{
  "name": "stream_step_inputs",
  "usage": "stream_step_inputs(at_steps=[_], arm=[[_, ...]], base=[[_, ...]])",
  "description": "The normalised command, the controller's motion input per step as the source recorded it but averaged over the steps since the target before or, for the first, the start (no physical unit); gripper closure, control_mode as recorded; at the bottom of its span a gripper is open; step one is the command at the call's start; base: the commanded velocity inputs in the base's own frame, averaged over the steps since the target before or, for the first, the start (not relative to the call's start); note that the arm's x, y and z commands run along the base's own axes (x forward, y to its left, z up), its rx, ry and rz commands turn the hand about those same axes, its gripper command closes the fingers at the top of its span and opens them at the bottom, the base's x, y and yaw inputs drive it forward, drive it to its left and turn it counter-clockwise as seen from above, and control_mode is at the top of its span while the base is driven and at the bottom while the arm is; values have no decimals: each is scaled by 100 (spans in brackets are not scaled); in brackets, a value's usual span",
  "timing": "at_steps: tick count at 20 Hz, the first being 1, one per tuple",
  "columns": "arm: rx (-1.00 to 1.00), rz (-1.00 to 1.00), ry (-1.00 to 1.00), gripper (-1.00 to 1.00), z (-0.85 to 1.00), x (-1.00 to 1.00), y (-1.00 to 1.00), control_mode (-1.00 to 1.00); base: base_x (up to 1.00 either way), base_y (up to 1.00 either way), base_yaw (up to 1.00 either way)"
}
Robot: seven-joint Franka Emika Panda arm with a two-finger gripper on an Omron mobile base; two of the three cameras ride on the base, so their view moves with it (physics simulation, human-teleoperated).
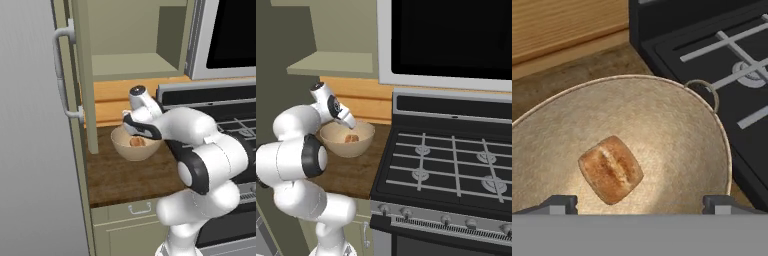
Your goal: Open the cabinet, pick up the bread from the cabinet and place it in the basket. Then move the basket to the dining counter.
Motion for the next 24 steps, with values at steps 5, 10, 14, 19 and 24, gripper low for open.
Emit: stream_step_inputs(at_steps=[5, 10, 14, 19, 24], arm=[[7, 0, -3, -100, 24, -64, -18, -100], [7, 0, -6, -100, 0, -51, -32, -100], [31, -3, -1, -100, 0, -8, -40, -100], [13, -9, 1, -100, 0, -5, -19, -100], [2, -9, 0, -100, -3, -2, -1, -100]], base=[[0, 0, 0], [0, 0, 0], [0, 0, 0], [0, 0, 0], [0, 0, 0]])
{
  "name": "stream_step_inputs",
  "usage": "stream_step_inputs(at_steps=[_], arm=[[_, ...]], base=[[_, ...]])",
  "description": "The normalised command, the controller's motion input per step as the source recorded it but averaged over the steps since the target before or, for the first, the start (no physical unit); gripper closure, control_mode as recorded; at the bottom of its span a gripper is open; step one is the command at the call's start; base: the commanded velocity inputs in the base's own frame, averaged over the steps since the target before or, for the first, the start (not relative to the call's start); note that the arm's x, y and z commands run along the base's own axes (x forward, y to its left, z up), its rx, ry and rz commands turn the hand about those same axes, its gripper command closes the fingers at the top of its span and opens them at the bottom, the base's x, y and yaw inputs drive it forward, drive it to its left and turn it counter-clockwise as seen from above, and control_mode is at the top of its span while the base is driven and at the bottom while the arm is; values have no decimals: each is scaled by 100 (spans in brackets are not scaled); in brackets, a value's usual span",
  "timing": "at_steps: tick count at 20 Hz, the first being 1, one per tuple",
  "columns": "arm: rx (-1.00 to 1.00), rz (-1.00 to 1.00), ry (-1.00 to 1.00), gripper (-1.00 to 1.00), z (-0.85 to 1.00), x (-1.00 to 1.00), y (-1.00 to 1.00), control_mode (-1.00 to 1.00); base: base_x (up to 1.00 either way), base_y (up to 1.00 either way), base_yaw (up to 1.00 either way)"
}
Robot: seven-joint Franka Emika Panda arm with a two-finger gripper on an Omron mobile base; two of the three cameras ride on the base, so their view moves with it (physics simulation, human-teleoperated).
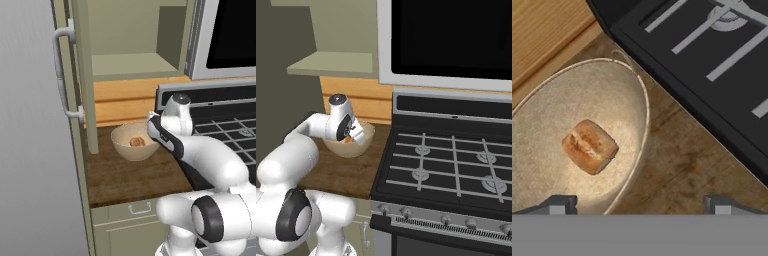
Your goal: Open the cabinet, pick up the bread from the cabinet and place it in the basket. Then move the basket to the dining counter.
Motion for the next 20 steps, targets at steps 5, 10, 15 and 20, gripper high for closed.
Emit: stream_step_inputs(at_steps=[5, 10, 15, 20], arm=[[0, -5, 2, -100, -21, 0, 0, -100], [0, -2, 11, -100, -41, 21, 0, -100], [0, 0, 13, -100, -30, 31, 0, -100], [0, 0, 7, -100, -24, 17, 0, -100]], base=[[0, 0, 0], [0, 0, 0], [0, 0, 0], [0, 0, 0]])
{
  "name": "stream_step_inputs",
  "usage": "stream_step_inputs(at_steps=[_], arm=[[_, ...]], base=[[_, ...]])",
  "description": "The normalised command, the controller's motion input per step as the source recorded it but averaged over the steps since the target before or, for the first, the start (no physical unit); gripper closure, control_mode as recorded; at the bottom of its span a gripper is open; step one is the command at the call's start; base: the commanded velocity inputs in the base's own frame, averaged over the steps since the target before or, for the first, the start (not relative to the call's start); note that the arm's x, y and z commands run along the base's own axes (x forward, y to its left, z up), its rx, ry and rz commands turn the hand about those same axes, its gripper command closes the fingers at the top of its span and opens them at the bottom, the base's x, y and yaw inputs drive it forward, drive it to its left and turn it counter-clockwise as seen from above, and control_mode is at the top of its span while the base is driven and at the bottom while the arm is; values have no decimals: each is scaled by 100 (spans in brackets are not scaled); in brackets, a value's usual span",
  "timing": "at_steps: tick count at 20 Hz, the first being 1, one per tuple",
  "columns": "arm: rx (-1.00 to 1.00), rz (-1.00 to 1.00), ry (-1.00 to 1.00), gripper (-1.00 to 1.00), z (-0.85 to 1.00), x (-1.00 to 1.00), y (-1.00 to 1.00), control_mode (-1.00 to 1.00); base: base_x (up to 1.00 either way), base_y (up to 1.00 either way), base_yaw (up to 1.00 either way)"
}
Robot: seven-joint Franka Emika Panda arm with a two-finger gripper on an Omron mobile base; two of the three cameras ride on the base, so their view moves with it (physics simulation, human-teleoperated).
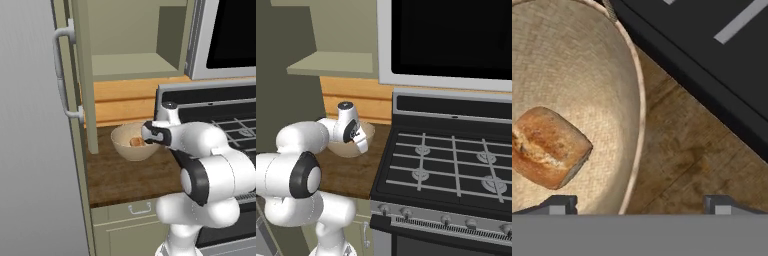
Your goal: Open the cabinet, pick up the bread from the cabinet and place it in the basket. Then move the basket to the dining counter.
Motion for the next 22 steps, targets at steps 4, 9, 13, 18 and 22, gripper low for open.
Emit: stream_step_inputs(at_steps=[4, 9, 13, 18, 22], arm=[[2, 0, 3, -100, -16, 12, 0, -100], [3, 0, 2, -100, -21, 16, 0, -100], [1, 0, 1, -100, -17, 4, 3, -100], [0, 0, 1, 100, -15, 0, 11, -100], [0, 0, 3, 100, -19, 0, 14, -100]], base=[[0, 0, 0], [0, 0, 0], [0, 0, 0], [0, 0, 0], [0, 0, 0]])
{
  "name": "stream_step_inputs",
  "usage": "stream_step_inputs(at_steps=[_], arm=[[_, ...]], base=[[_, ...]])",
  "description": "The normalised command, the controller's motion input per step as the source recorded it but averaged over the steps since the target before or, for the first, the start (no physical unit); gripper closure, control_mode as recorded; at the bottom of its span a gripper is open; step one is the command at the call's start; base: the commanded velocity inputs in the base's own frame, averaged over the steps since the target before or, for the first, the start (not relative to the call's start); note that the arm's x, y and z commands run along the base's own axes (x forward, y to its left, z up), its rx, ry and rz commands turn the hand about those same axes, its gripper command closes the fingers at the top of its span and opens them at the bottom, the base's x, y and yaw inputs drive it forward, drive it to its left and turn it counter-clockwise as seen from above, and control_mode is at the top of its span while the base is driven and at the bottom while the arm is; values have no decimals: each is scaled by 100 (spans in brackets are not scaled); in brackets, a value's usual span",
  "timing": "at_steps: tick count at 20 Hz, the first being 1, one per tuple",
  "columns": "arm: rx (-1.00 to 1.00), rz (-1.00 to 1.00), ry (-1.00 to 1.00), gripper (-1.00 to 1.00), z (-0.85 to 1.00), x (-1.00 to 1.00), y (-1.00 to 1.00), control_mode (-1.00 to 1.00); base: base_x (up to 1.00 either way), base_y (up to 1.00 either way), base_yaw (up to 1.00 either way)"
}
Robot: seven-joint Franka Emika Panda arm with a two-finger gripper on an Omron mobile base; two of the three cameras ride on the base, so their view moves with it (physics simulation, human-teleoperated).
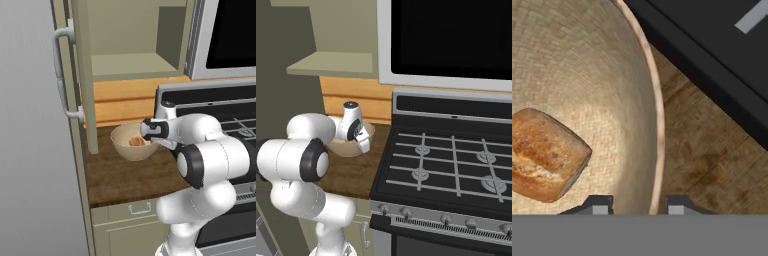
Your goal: Open the cabinet, pick up the bread from the cabinet and place it in the basket. Then move the basket to the dining counter.
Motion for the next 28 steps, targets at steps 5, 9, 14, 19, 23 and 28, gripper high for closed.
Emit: stream_step_inputs(at_steps=[5, 9, 14, 19, 23, 28], arm=[[0, 0, 6, 100, -9, 0, 18, -100], [6, 0, 0, 100, 16, -28, 2, -100], [12, 0, -7, 100, 66, -60, 0, -100], [17, 0, -20, 100, 74, -62, 0, -100], [23, 0, -21, 100, 66, -64, 0, -100], [24, 0, -16, 100, 74, -60, 0, -100]], base=[[0, 0, 0], [0, 0, 0], [0, 0, 0], [0, 0, 0], [0, 0, 0], [0, 0, 0]])
